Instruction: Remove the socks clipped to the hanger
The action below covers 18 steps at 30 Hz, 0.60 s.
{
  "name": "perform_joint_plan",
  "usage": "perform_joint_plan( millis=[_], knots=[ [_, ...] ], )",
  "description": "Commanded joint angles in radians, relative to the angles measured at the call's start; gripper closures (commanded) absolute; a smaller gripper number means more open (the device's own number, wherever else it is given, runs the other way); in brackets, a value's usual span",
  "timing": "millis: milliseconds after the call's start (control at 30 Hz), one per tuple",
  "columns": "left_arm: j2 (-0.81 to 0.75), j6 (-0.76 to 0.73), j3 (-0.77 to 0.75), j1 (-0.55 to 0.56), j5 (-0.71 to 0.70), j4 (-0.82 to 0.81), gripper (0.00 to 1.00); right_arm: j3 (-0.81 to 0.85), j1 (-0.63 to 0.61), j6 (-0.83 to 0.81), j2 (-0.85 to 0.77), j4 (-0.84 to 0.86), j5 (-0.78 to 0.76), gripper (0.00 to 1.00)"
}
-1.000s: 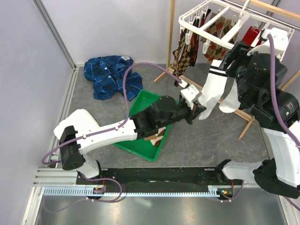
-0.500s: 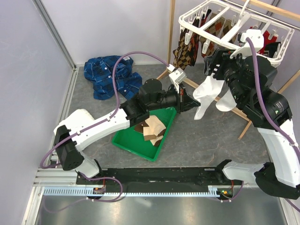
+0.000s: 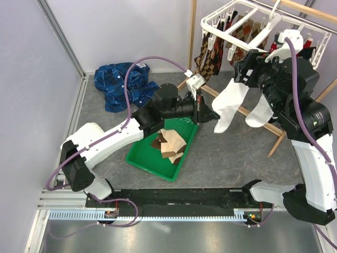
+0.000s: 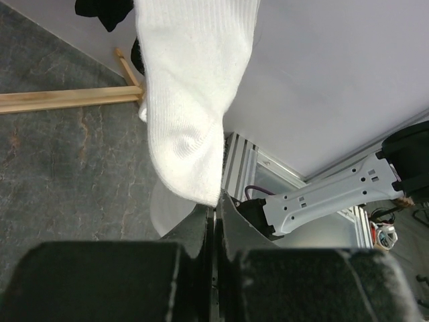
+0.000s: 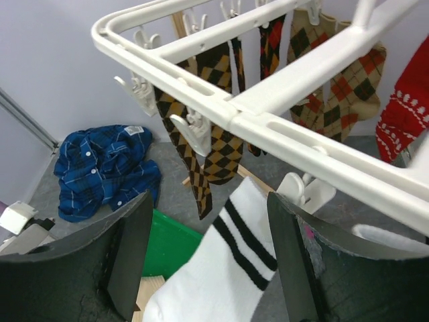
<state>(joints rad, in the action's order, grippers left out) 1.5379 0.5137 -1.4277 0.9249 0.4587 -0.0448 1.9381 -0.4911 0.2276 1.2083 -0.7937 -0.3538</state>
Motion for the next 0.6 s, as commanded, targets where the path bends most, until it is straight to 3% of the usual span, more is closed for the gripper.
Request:
perform_joint_plan(
  millis=[0,567],
  knots=[
    [0.004,0.049,-0.054,-0.021,0.066,0.016,0.98,-0.011,0.06,0.015,-0.032,-0.018,0.019,0.23],
    [0.024,0.086,-0.096,-0.06,0.126,0.039,0.98,-0.089,0.224,0.111,-0.055,0.042,0.17,0.22]
  ],
)
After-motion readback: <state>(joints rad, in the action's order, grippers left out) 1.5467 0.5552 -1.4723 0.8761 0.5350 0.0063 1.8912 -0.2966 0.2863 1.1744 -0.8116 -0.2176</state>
